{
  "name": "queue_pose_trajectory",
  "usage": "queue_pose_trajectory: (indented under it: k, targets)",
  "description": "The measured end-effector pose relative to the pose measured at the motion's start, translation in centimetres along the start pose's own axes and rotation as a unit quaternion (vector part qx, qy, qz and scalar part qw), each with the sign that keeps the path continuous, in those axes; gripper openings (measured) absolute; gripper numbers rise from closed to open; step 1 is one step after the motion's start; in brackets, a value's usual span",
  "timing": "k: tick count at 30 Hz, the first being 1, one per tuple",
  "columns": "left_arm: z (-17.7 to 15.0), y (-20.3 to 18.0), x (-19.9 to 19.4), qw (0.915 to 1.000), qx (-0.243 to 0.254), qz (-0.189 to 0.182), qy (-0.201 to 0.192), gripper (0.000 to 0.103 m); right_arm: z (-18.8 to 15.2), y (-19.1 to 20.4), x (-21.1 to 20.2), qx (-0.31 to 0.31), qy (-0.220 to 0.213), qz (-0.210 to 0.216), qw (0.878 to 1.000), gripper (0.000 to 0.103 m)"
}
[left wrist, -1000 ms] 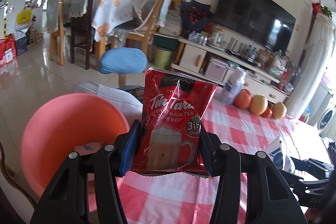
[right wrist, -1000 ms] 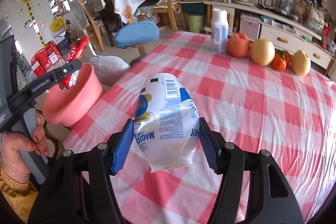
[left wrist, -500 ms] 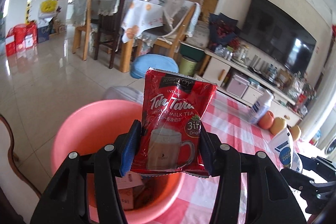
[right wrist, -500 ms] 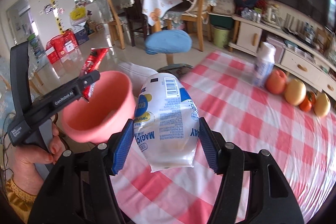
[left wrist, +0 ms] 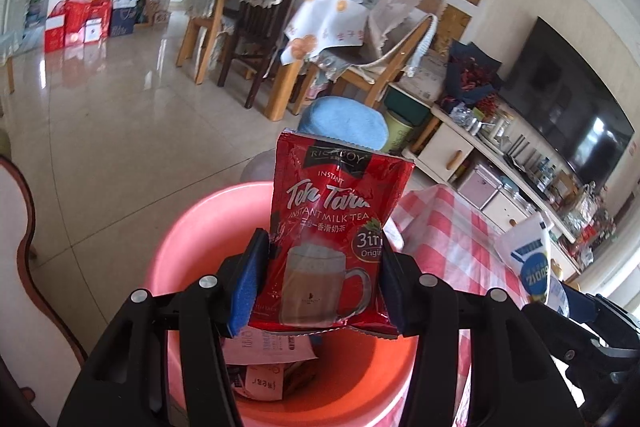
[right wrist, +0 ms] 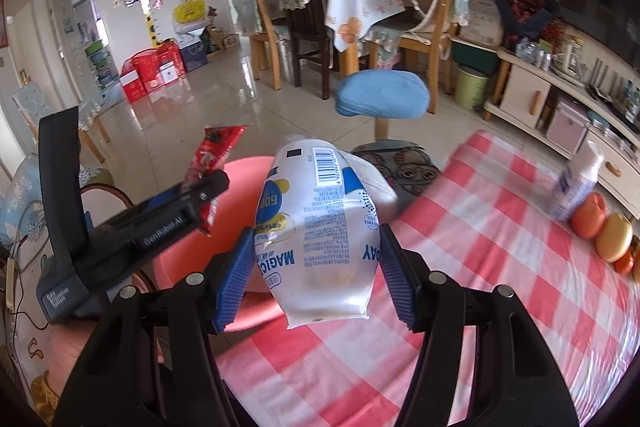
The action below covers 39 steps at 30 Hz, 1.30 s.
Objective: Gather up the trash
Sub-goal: 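Carry the milk-tea sachet with the left tool while the right tool carries the white bag to the bucket, then open the left tool over the bucket while the right tool releases the white bag into it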
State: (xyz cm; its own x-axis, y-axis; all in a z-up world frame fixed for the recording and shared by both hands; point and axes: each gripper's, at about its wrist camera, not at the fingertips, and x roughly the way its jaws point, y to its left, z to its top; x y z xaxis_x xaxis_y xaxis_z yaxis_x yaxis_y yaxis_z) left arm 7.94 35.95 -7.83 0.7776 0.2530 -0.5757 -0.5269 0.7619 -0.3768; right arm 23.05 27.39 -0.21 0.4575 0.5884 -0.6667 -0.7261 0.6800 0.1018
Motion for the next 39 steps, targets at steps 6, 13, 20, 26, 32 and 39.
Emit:
queue_pose_trajectory:
  k: [6, 13, 20, 26, 32, 39]
  targets:
    - [0.3, 1.6, 0.7, 0.9996, -0.027, 0.009, 0.006, 0.053, 0.6, 1.4, 2.6, -0.01, 0.012, 0.016, 1.0, 0.062]
    - [0.2, 2.9, 1.2, 0.9987, -0.045, 0.018, 0.014, 0.053, 0.7, 1.6, 5.3, -0.006, 0.023, 0.032, 0.999, 0.062]
    - [0.2, 3.5, 1.8, 0.9979, -0.054, 0.026, 0.024, 0.053, 0.7, 1.8, 7.4, 0.001, 0.03, 0.047, 0.998, 0.062]
    - [0.1, 3.5, 2.5, 0.9971, -0.056, 0.036, 0.036, 0.054, 0.3, 1.6, 8.2, -0.003, 0.039, 0.049, 0.998, 0.062]
    - [0.1, 3.8, 2.6, 0.9944, -0.06, 0.08, 0.033, 0.075, -0.4, 0.3, 7.3, 0.014, 0.012, 0.031, 0.999, 0.079]
    - [0.0, 2.8, 2.6, 0.9953, -0.044, 0.083, 0.026, 0.084, -0.7, -0.8, 5.1, 0.012, -0.021, -0.006, 1.0, 0.085]
